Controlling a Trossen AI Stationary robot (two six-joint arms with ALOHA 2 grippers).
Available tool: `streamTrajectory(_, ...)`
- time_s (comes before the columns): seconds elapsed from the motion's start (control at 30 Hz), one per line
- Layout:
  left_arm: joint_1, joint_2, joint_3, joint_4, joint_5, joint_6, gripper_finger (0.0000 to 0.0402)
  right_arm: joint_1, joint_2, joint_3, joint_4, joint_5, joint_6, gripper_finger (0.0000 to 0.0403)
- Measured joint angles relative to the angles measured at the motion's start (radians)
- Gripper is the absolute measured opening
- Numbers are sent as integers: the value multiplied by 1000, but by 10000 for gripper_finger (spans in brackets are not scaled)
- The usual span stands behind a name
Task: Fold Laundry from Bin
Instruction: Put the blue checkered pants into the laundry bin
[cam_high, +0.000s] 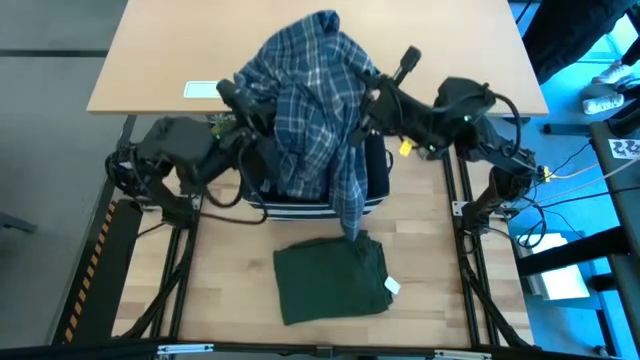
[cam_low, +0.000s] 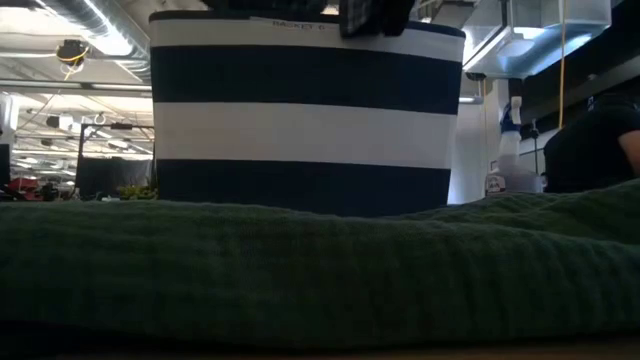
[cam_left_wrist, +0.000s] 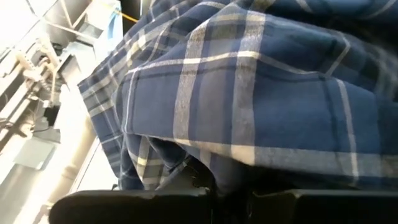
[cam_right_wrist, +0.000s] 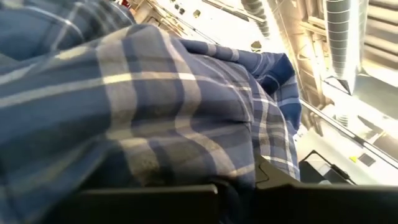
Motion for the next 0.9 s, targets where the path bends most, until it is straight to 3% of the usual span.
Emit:
streamTrajectory(0.57, 271, 0, -1, 4, 203, 25, 6, -277, -1, 0, 7, -242, 1, 5)
streamTrajectory(0.9, 409, 0, -2, 2, 308, 25, 6, -396, 11, -1, 7, -333, 17, 5)
